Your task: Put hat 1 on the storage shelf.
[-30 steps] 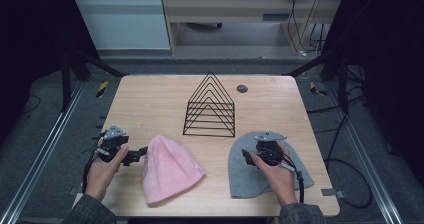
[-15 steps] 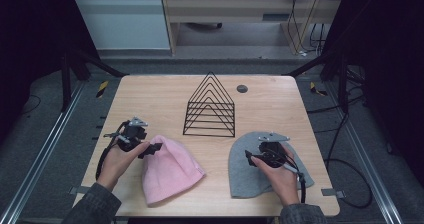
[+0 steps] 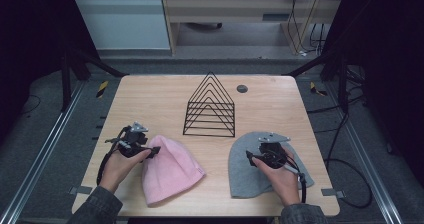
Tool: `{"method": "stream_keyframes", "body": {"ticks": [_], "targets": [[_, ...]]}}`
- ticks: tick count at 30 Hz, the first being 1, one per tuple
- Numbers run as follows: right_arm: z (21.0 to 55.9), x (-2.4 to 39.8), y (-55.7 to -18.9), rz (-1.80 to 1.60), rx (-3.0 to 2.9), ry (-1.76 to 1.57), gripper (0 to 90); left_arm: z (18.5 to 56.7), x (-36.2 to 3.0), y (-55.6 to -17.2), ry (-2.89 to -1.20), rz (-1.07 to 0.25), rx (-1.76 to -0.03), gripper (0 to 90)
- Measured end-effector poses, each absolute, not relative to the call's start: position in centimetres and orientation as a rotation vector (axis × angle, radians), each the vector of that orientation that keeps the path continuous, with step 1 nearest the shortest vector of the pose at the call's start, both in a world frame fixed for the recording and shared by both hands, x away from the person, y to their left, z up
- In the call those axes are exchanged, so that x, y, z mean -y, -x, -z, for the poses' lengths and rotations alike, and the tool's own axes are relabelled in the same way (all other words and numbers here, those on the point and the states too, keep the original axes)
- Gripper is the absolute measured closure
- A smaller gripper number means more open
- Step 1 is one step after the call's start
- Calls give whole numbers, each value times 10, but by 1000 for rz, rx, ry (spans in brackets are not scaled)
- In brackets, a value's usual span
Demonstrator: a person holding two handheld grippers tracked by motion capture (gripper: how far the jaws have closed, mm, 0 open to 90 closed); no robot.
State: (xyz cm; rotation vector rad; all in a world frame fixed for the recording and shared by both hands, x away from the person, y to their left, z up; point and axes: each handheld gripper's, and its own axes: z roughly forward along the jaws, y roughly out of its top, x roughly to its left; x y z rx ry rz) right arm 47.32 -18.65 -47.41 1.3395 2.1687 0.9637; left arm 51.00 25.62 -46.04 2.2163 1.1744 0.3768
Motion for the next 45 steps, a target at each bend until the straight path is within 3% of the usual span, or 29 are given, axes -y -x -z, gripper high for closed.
{"method": "stream_keyframes", "body": {"ticks": [7, 14, 18, 34, 45], "targets": [[475, 185, -474, -952, -2182, -1335, 333, 470, -256, -511, -2235, -287, -1158, 435], [476, 184, -474, -952, -2186, -1328, 338, 468, -252, -511, -2234, -282, -1134, 680], [476, 184, -474, -954, -2185, -1332, 342, 464, -249, -509, -2209, -303, -1120, 759], [475, 193, -475, -987, -2140, -1378, 343, 419, -232, -484, -2153, -511, -931, 788], [469, 190, -469, -1033, -2124, -1348, 345, 381, -220, -468, -2145, -549, -780, 791]]}}
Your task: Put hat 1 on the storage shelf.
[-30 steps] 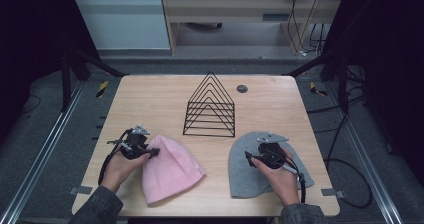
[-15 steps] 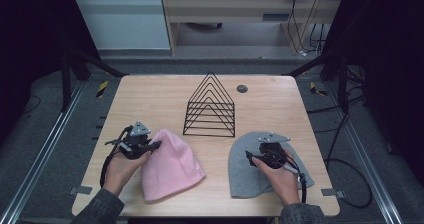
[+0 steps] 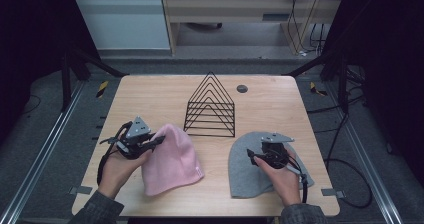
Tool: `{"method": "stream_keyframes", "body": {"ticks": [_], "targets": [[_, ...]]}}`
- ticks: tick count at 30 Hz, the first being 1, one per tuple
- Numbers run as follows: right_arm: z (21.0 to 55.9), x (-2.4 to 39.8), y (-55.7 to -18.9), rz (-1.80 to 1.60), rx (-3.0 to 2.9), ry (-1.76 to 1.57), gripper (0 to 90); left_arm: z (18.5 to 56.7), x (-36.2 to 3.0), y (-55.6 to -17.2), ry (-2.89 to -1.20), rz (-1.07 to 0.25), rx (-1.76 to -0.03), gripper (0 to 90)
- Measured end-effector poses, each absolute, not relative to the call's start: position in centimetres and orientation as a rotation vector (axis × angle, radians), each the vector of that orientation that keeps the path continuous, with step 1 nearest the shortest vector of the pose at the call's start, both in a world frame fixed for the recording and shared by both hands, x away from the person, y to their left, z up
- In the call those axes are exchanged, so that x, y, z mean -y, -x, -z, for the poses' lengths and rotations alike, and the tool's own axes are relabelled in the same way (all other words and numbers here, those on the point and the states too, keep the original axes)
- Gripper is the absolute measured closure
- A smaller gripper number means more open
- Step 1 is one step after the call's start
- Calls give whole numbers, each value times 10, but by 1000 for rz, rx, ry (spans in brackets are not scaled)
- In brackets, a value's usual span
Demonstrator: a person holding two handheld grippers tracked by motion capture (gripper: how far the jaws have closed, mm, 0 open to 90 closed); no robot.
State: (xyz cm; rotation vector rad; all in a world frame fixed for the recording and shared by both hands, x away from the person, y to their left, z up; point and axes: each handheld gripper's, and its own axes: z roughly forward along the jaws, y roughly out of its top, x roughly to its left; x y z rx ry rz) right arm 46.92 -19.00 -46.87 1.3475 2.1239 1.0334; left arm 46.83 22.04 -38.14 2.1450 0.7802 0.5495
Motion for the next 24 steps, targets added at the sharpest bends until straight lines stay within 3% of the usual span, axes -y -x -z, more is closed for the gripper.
{"method": "stream_keyframes", "body": {"ticks": [10, 24], "targets": [[439, 170, -459, -1169, -2123, -1234, 342, 336, -213, -469, -2122, -579, -692, 792], [384, 102, -455, -1225, -2311, -916, 340, 269, -211, -488, -2049, -656, -655, 790]]}}
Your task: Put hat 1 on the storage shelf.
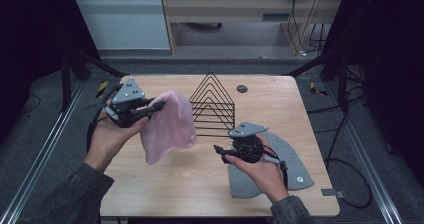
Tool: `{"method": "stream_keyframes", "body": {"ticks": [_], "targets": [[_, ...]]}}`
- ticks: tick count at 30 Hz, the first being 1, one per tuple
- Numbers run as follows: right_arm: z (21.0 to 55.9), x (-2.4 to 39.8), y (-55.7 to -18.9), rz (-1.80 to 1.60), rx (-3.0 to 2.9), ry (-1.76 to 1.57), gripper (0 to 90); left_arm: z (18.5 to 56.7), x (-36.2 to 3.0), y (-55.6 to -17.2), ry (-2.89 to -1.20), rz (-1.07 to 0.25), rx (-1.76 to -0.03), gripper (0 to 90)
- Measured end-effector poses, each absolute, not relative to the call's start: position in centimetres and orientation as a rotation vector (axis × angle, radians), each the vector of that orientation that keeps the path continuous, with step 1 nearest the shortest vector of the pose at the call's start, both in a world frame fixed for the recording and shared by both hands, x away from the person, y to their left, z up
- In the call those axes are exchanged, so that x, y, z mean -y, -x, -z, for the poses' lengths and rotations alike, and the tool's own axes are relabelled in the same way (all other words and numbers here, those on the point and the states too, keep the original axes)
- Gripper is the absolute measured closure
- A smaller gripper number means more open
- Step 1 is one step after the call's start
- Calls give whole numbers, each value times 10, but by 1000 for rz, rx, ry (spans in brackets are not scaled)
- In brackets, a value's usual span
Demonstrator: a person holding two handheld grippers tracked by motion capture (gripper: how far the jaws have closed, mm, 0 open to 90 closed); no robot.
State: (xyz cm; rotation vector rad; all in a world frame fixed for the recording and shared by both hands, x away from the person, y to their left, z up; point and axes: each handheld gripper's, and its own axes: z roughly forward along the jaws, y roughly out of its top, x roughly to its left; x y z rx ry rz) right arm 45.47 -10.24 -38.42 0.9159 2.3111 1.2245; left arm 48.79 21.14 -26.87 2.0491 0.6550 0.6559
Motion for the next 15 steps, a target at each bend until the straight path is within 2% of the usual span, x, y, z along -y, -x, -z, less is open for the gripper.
{"method": "stream_keyframes", "body": {"ticks": [15], "targets": [[375, 55, -477, -1239, -2371, -820, 383, 243, -203, -490, -2005, -646, -621, 789]]}}
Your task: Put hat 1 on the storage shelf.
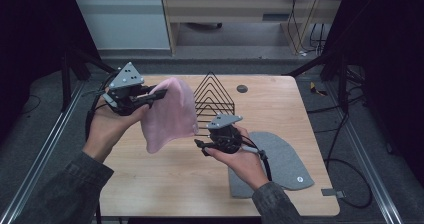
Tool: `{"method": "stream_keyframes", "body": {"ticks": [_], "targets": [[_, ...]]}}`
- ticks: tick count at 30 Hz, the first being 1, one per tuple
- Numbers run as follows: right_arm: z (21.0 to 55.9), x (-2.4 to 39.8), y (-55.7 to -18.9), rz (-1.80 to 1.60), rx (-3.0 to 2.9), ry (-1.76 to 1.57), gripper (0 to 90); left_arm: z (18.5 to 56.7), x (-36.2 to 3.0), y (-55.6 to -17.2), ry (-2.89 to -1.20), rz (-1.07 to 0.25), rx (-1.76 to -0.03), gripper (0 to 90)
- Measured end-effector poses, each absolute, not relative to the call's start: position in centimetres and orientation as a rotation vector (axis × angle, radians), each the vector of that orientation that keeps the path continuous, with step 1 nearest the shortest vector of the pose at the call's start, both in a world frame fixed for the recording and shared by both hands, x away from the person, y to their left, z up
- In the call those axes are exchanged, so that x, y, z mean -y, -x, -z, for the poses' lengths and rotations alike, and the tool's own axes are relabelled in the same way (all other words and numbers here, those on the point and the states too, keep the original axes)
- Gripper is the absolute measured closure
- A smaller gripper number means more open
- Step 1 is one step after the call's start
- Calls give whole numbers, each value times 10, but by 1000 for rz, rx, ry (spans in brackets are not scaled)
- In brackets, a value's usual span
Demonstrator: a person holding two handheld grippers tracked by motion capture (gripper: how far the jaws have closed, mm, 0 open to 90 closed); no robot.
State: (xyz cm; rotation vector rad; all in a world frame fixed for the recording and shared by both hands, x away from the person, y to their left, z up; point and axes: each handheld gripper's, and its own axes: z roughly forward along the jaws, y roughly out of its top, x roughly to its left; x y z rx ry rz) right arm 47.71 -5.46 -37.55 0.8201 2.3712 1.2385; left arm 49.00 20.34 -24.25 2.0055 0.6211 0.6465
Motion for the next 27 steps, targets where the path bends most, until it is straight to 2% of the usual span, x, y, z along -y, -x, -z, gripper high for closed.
{"method": "stream_keyframes", "body": {"ticks": [5, 8, 10, 13, 17, 27], "targets": [[367, 50, -487, -1262, -2354, -825, 338, 236, -202, -484, -1991, -624, -595, 788], [363, 49, -492, -1292, -2365, -828, 361, 233, -202, -484, -1976, -600, -586, 788], [362, 48, -495, -1311, -2380, -824, 395, 231, -202, -485, -1956, -582, -584, 788], [361, 49, -500, -1335, -2392, -796, 567, 229, -203, -488, -1940, -568, -584, 788], [355, 52, -504, -1373, -2402, -768, 705, 227, -203, -497, -1942, -566, -585, 787], [325, 67, -518, -1342, -2386, -713, 741, 209, -200, -525, -1929, -556, -577, 784]]}}
